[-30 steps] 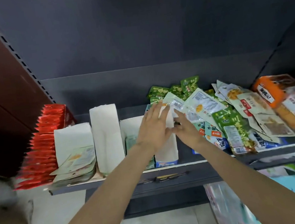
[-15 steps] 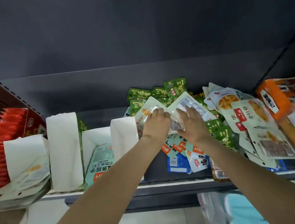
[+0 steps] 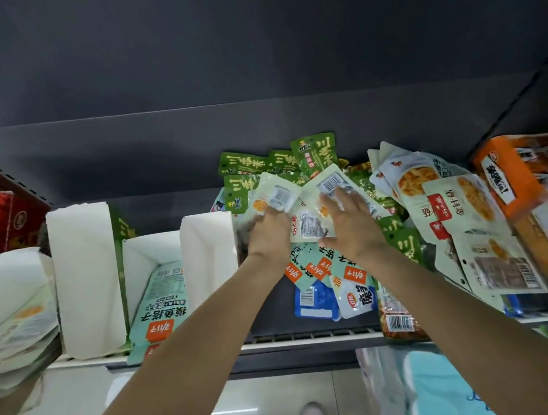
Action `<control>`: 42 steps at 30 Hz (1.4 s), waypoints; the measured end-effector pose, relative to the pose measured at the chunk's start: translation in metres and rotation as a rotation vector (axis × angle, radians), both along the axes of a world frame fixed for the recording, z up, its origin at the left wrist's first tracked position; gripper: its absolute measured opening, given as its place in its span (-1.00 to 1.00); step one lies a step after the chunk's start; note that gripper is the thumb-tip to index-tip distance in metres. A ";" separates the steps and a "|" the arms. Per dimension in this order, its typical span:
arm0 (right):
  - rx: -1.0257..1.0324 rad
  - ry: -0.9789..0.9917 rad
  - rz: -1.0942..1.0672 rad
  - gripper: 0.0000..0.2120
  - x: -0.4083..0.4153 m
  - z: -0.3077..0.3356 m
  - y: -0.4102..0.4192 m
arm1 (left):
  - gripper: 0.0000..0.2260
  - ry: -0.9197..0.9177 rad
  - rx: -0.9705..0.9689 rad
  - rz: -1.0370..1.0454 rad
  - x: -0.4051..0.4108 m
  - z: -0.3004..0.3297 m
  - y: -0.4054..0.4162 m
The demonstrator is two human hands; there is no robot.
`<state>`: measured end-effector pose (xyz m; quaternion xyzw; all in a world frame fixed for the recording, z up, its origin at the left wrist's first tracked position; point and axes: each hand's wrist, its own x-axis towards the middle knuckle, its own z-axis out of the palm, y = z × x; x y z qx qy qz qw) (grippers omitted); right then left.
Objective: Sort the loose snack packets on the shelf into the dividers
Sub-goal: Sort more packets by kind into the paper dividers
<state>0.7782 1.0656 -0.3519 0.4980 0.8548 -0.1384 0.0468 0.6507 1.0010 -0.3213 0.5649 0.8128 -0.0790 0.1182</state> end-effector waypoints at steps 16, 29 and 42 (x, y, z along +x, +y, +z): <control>-0.544 1.247 -0.295 -0.38 -0.078 0.126 -0.128 | -0.78 -1.104 0.712 0.412 -0.094 0.107 -0.128; -0.409 0.879 0.011 -0.33 -0.234 0.138 -0.252 | -0.79 -0.980 0.762 0.294 -0.258 0.130 -0.299; -0.286 0.845 -0.145 -0.39 -0.294 0.110 -0.295 | -0.84 -0.360 0.978 0.096 -0.303 0.100 -0.342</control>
